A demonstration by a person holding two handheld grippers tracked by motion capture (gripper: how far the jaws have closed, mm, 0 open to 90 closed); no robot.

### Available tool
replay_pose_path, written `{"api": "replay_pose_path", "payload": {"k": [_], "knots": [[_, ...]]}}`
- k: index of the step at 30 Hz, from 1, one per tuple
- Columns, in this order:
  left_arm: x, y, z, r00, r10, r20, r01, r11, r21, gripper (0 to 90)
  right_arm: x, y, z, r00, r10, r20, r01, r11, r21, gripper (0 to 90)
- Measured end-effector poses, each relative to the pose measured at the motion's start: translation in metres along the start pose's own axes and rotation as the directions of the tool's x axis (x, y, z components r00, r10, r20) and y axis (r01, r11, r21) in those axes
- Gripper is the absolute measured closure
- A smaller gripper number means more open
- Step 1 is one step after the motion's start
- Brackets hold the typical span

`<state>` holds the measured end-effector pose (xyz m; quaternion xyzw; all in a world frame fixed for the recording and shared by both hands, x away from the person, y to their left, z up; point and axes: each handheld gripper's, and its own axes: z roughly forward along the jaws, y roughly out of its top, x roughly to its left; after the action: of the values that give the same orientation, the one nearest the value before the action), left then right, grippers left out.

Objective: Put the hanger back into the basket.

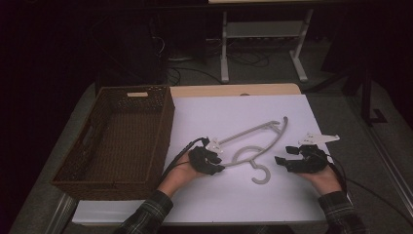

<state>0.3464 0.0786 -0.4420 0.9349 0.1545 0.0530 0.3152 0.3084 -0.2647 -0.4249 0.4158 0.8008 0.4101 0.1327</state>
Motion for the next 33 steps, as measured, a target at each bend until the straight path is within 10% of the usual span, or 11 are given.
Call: {"api": "replay_pose_path", "payload": {"k": [11, 33], "knots": [[-0.0001, -0.0024, 0.0002, 0.9994, 0.032, 0.015, -0.032, 0.9994, -0.011, 79.6, -0.0001, 0.0000, 0.0018, 0.9999, -0.004, 0.011, 0.004, 1.0000, 0.006, 34.6], [-0.0014, 0.0027, -0.0081, 0.9969, -0.076, -0.022, 0.074, 0.9943, -0.076, 82.9, -0.0020, 0.0010, -0.0024, 0.9997, -0.003, 0.026, 0.004, 0.9995, -0.032, 35.8]]}}
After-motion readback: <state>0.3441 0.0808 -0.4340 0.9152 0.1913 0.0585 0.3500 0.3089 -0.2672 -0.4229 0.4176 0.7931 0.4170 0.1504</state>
